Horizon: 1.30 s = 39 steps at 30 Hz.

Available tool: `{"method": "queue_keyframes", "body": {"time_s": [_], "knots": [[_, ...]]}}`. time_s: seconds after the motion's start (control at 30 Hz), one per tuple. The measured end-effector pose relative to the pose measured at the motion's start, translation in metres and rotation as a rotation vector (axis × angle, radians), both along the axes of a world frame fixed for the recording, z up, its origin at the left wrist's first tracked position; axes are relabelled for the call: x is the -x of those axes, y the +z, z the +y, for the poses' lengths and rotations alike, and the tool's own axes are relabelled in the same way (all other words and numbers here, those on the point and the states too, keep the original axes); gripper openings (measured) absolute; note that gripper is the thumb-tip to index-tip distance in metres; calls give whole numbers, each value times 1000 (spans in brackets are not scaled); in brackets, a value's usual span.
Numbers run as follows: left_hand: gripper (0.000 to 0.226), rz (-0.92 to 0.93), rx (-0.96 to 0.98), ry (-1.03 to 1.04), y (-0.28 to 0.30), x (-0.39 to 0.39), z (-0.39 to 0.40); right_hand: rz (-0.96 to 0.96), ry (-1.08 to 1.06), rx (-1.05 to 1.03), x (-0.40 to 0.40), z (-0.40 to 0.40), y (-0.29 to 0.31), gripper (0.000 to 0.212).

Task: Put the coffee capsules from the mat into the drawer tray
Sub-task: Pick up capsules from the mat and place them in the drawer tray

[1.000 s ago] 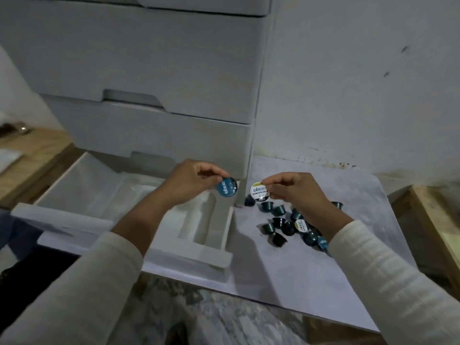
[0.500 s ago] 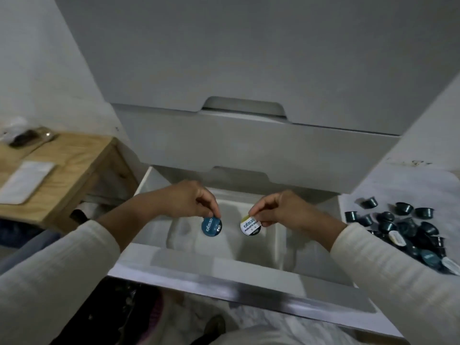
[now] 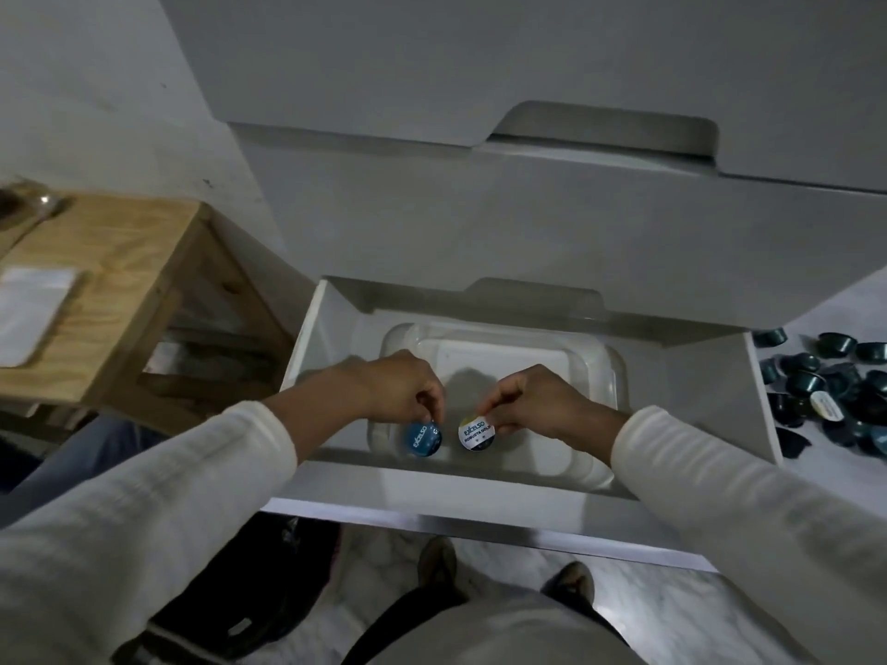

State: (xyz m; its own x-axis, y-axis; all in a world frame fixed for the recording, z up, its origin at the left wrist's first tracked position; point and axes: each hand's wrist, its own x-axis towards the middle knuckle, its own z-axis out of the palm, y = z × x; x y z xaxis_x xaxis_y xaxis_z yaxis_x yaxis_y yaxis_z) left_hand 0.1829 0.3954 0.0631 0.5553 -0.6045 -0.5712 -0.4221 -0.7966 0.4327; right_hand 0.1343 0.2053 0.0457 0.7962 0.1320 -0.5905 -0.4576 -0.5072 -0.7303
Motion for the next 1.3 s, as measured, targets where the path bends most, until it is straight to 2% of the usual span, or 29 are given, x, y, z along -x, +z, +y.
{"method": "queue_keyframes", "body": {"time_s": [0.33, 0.57, 0.7, 0.8, 0.87, 1.0, 1.17, 1.3], "knots": [[20, -33, -48, -112, -4, 1, 2, 41, 95, 94, 0, 16, -6, 20], [22, -80, -76, -102, -2, 4, 4, 100, 131, 57, 0, 18, -5, 18], [26, -100, -48, -27, 2, 8, 4, 85, 172, 101, 1, 18, -2, 13], [32, -154, -34, 61, 11, 13, 4, -59, 330, 303, 3, 21, 11, 31], [32, -233, -19, 126, 16, 17, 2, -188, 361, 405, 8, 23, 19, 36], [36, -448, 47, 304, 22, 33, -5, -399, 266, 497, 25, 23, 26, 43], [45, -572, 248, 508, 21, 59, -28, -735, 92, 706, 52, 17, 29, 48], [50, -623, 299, 567, 29, 80, -56, -843, -15, 820, 69, 1, 41, 51]]}}
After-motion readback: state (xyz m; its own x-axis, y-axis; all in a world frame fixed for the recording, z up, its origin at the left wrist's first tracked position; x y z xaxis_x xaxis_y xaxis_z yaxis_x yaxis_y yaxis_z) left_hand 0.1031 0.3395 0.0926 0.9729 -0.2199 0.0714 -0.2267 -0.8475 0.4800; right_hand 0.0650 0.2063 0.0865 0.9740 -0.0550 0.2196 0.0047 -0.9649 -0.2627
